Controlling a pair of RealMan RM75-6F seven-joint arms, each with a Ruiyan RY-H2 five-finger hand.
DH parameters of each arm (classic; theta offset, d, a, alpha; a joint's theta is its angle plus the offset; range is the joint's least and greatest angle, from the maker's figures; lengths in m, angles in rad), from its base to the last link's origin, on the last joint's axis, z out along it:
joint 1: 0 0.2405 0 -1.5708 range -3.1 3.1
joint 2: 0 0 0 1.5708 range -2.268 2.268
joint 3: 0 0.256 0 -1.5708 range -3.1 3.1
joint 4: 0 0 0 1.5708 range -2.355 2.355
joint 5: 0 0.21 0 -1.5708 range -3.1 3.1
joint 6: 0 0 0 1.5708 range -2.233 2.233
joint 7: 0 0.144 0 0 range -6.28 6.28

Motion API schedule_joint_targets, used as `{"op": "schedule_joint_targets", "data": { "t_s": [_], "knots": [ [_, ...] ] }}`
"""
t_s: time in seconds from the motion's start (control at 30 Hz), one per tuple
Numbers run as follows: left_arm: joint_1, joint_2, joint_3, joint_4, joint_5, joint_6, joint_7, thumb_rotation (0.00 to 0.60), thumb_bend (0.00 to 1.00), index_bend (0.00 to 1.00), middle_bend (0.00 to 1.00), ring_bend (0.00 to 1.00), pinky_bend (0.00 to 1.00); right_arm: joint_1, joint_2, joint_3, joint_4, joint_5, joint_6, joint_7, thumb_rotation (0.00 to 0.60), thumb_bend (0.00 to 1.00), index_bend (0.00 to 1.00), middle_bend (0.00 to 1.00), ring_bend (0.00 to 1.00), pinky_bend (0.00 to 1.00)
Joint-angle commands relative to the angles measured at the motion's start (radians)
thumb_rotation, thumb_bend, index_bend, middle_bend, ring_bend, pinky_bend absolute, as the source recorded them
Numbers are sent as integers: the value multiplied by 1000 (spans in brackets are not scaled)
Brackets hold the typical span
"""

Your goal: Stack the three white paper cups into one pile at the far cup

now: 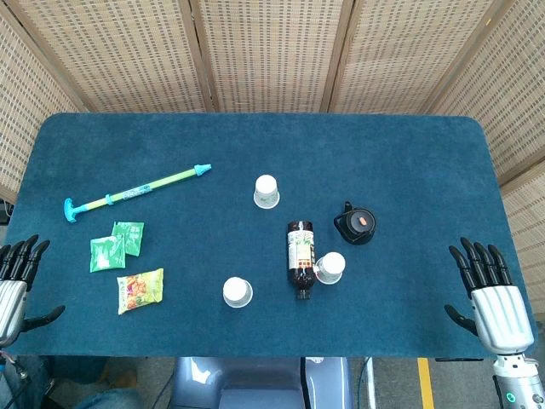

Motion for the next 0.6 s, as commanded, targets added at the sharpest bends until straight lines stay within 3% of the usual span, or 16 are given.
{"op": "schedule_joint_targets", "data": {
  "t_s": [0.03,0.3,0.43,0.6],
  "knots": [
    [0,1,-1,-1,0,-1,-2,600,0,0,0,0,0,0,0,1,-3,-1,-7,-3,600,0,0,0,0,0],
    [-2,2,-5,1,-5,-8,-7,600,0,0,0,0,0,33,3,-3,-6,-17,-82,26,600,0,11,0,0,0],
    [-7,0,-8,4,-6,-14,-4,600,0,0,0,0,0,103,12,5,-14,-37,-185,59,600,0,61,54,3,7],
    [-21,-11,-18,5,-38,-42,21,600,0,0,0,0,0,240,20,43,-55,-44,-368,92,600,86,168,229,161,184]
  ]
}}
